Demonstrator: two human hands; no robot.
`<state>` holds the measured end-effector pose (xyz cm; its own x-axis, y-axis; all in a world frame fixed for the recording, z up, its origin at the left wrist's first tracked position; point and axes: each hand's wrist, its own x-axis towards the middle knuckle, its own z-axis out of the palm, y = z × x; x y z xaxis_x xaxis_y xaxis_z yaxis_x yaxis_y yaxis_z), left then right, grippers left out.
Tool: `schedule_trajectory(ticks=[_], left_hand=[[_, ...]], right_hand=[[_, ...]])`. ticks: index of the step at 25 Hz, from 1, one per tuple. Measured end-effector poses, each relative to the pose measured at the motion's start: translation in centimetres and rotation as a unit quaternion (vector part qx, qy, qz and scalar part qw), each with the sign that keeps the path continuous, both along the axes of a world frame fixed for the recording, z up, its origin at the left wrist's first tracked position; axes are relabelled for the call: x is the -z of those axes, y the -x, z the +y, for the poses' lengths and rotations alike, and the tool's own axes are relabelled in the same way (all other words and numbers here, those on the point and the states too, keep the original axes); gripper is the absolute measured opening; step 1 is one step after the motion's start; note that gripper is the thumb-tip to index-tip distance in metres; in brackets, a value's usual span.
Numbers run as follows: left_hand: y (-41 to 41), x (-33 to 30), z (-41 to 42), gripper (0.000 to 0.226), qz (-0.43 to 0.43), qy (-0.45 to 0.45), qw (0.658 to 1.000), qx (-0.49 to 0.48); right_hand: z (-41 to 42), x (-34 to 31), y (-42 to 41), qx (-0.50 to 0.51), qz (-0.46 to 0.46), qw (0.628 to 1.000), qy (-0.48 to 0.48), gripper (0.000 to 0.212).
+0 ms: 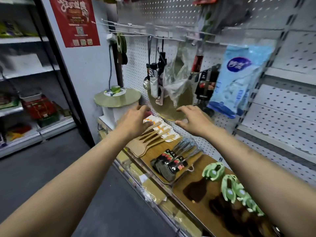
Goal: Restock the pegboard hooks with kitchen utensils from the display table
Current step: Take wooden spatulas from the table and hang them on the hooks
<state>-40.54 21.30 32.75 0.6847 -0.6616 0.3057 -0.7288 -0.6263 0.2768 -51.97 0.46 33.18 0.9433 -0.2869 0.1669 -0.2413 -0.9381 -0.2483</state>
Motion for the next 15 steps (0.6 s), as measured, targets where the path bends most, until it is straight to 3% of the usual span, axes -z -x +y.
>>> schedule_trajectory(ticks=[9, 15], left_hand=[[-21.0, 13.1, -7.3, 0.053, 0.153, -0.102, 0.983, 0.009], [-32.5, 25.0, -15.7, 0.053, 0.269, -0.158, 0.944, 0.105]], right_hand=[[-5.7, 13.1, -18.8, 0.09, 0.157, 0.975, -0.127, 0.05], [-7.9, 26.2, -27.1, 0.245, 0.215, 0.891, -0.314, 0.044]])
